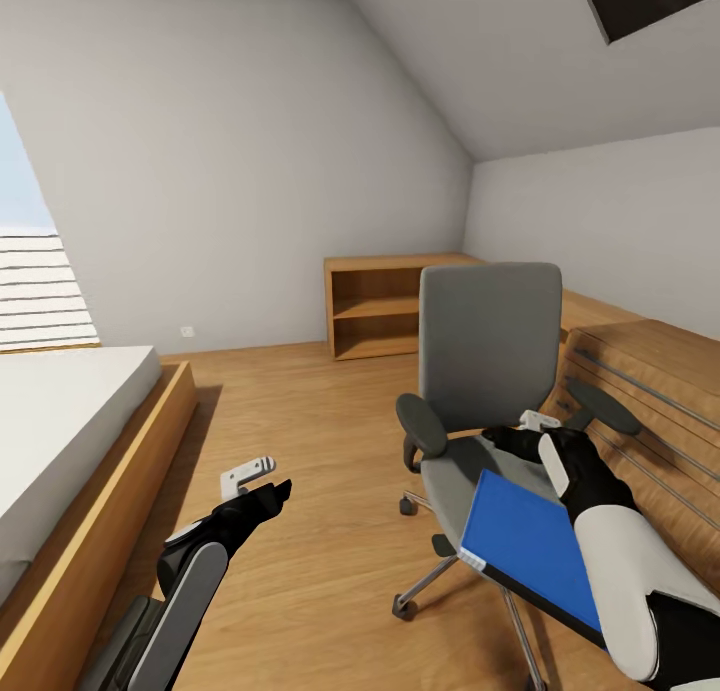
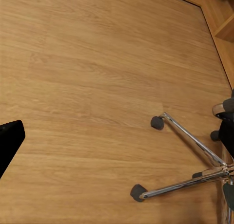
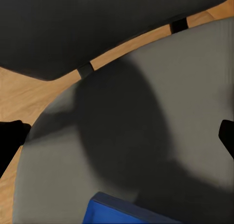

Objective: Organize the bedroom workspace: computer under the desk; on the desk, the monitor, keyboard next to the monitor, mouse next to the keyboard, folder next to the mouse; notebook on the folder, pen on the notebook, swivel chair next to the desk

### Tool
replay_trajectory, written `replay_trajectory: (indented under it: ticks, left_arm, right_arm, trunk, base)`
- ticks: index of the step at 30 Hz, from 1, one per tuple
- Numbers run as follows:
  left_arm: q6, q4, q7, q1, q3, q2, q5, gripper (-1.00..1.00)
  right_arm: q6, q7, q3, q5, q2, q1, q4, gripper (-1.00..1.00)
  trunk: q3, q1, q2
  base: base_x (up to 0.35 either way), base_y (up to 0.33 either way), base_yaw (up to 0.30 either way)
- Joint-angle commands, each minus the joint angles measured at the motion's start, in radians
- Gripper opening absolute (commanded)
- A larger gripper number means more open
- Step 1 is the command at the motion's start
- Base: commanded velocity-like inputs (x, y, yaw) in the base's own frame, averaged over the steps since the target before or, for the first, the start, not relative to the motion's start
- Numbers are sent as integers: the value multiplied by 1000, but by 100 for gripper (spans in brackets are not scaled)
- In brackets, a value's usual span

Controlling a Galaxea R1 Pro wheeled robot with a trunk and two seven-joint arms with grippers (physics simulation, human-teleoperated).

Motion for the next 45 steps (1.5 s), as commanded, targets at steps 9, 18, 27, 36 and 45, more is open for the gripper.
replay_trajectory:
  ticks: [9,18,27,36,45]
  left_arm:
    - [0,-1,10,-1,-2,1,10,100]
    - [0,-1,10,-1,-1,1,11,100]
    - [0,-1,10,-1,0,2,12,100]
    - [-1,-1,10,-1,1,2,9,100]
    - [-1,-1,10,-1,1,2,8,100]
  right_arm:
    - [50,3,-8,-5,4,62,-128,100]
    - [75,3,-11,-7,8,83,-164,100]
    - [119,3,-13,-74,43,102,-252,100]
    - [163,4,-54,-89,52,231,-498,100]
    - [166,4,-87,-139,51,237,-504,100]
  trunk:
    - [-1,0,0]
    - [-1,0,0]
    - [-1,0,0]
    - [1,0,0]
    - [7,0,0]
  base:
    - [0,0,0]
    - [0,0,0]
    - [0,0,0]
    - [0,0,-78]
    - [-215,162,-259]
